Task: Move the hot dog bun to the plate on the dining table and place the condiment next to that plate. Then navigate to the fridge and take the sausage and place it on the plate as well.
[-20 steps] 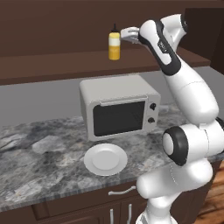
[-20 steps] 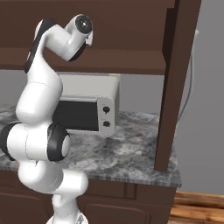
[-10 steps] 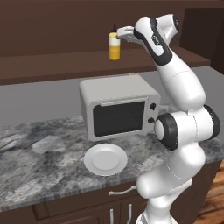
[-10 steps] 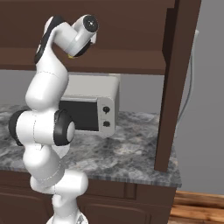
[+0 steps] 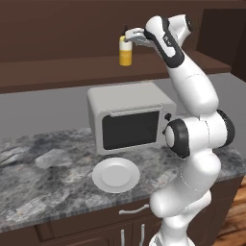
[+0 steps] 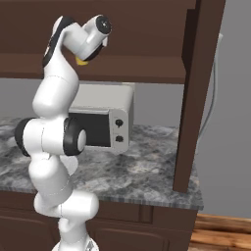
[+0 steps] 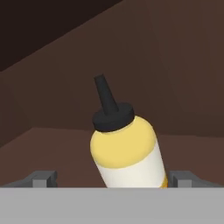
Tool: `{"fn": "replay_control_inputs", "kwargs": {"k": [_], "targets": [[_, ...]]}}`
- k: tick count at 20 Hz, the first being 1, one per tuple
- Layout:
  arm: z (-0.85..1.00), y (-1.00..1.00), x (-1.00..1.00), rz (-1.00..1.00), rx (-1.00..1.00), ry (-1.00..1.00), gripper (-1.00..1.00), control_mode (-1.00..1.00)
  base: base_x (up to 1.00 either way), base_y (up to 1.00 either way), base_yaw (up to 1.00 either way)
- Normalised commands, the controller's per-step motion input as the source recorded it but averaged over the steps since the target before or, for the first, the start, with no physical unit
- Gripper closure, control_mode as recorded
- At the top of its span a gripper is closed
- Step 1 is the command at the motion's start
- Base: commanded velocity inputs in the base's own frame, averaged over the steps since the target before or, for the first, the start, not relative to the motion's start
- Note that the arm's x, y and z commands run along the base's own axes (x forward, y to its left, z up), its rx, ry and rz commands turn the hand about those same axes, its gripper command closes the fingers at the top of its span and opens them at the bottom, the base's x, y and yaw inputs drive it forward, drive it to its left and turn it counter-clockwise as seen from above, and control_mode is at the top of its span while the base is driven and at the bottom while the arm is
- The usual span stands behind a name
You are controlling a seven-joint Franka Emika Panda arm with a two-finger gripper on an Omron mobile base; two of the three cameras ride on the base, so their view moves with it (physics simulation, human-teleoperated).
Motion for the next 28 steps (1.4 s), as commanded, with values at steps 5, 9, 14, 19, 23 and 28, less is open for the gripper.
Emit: {"fn": "replay_control_inputs", "kwargs": {"k": [5,9,14,19,23,28], "targets": [[-0.03,0.08,0.32,0.02,0.0,0.0,-1.0,-1.0,0.0,0.0,0.0],[-0.1,0.0,0.32,0.0,0.0,-0.01,-1.0,-1.0,0.0,0.0,0.0],[-0.03,0.12,0.19,0.01,0.0,-0.03,-1.0,-1.0,0.0,0.0,0.0],[0.0,0.26,0.06,0.03,0.0,-0.07,1.0,-1.0,0.0,0.0,0.0],[0.0,0.05,-0.19,0.01,0.0,-0.17,1.0,-1.0,0.0,0.0,0.0],[0.0,-0.14,-0.97,0.0,-0.06,-0.17,1.0,-1.0,0.0,0.0,0.0]]}}
